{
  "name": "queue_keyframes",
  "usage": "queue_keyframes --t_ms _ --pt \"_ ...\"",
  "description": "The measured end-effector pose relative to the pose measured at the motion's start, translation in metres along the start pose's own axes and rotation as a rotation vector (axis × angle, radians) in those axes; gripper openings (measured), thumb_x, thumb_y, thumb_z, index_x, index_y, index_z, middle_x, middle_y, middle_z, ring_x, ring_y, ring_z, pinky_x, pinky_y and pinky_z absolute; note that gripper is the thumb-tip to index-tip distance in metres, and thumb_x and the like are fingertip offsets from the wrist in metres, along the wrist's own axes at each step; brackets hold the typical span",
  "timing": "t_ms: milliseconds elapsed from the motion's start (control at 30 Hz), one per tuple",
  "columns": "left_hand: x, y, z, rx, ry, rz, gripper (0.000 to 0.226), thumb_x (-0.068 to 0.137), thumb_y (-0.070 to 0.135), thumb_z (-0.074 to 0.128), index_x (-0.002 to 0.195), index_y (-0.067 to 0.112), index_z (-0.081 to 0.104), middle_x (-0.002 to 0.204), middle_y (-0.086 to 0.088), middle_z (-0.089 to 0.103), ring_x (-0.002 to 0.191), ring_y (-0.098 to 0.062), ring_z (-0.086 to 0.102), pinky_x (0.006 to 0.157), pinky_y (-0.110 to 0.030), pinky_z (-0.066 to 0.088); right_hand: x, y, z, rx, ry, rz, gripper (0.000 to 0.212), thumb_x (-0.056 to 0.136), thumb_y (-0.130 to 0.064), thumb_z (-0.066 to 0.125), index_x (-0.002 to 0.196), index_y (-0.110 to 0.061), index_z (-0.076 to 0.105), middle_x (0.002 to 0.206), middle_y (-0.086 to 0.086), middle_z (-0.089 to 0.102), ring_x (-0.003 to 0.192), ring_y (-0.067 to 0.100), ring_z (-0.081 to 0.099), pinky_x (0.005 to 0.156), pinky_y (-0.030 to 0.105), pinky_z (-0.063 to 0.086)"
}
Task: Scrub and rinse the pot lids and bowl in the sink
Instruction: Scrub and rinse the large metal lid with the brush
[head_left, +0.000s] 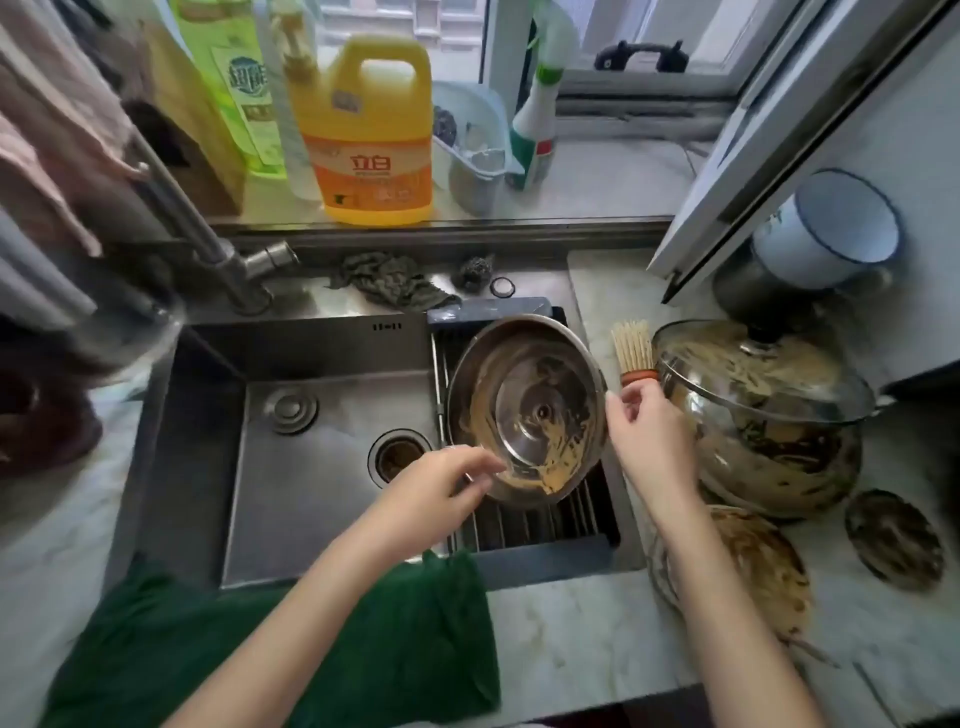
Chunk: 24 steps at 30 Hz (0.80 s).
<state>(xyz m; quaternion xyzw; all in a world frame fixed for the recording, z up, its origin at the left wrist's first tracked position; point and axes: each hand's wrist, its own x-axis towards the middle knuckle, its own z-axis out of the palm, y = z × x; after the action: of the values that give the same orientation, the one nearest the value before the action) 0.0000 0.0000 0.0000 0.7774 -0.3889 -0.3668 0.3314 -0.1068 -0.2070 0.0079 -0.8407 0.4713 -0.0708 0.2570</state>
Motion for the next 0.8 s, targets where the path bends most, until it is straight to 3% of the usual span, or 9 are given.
queue_keyframes --t_ms 167,267,367,467,600,700,800 --pt "0.017 -0.003 0.004 0.004 -0.019 -0.038 0.023 0.096 0.024 0.051 0.114 0.034 0.062 0.112 0.023 0.060 0.106 0.008 0.052 0.095 -0.022 0.045 0.020 -0.003 0.000 -0.175 -0.095 -0.054 0.017 0.098 -0.034 0.044 0.090 -0.022 0.054 0.072 -0.004 0.055 0.057 0.003 0.046 0.047 0.020 0.028" --pt "0.024 -0.004 -0.001 -0.005 -0.012 -0.007 0.023 0.096 0.025 0.052 0.115 0.033 0.062 0.112 0.022 0.061 0.104 0.007 0.053 0.094 -0.022 0.046 0.029 -0.012 0.000 -0.197 -0.128 -0.074 0.017 0.096 -0.032 0.050 0.088 -0.020 0.058 0.072 -0.004 0.056 0.060 0.012 0.051 0.051 0.024 0.033" --pt "0.025 -0.001 -0.004 -0.020 -0.005 0.016 0.025 0.096 0.025 0.052 0.119 0.032 0.060 0.112 0.022 0.059 0.102 0.005 0.054 0.092 -0.024 0.047 0.025 -0.027 0.002 -0.054 -0.138 -0.093 0.017 0.092 -0.029 0.057 0.079 -0.019 0.061 0.064 -0.007 0.059 0.061 0.012 0.055 0.053 0.024 0.039" --pt "0.024 0.007 -0.008 -0.035 0.063 0.062 0.032 0.095 0.029 0.052 0.127 0.031 0.052 0.121 0.020 0.054 0.110 0.004 0.050 0.096 -0.023 0.043 0.016 -0.055 0.005 -0.022 -0.122 -0.154 0.018 0.090 -0.024 0.058 0.074 -0.015 0.061 0.062 -0.003 0.059 0.060 0.015 0.054 0.050 0.022 0.037" --pt "0.028 0.017 -0.018 -0.187 0.109 0.080 0.048 0.091 0.043 0.055 0.135 0.030 0.043 0.133 0.019 0.048 0.120 0.009 0.044 0.101 -0.017 0.036 0.011 -0.098 0.002 -0.163 -0.062 -0.217 0.018 0.089 -0.024 0.052 0.073 -0.017 0.053 0.064 -0.003 0.054 0.062 0.018 0.050 0.049 0.026 0.030" --pt "0.027 0.029 -0.016 -0.342 0.124 0.131 0.044 0.086 0.045 0.057 0.126 0.029 0.048 0.116 0.019 0.060 0.109 0.004 0.056 0.095 -0.024 0.046 0.010 -0.121 -0.006 -0.196 -0.017 -0.224 0.018 0.088 -0.026 0.051 0.072 -0.019 0.049 0.067 -0.003 0.051 0.066 0.020 0.048 0.054 0.028 0.029" --pt "0.025 0.037 -0.012 -0.456 0.386 0.113 0.020 0.092 0.022 0.054 0.113 0.022 0.054 0.099 0.014 0.065 0.093 0.000 0.061 0.082 -0.024 0.049 0.009 -0.138 -0.007 -0.185 0.000 -0.245 0.018 0.089 -0.028 0.050 0.073 -0.019 0.050 0.069 -0.003 0.051 0.068 0.020 0.048 0.057 0.028 0.031"
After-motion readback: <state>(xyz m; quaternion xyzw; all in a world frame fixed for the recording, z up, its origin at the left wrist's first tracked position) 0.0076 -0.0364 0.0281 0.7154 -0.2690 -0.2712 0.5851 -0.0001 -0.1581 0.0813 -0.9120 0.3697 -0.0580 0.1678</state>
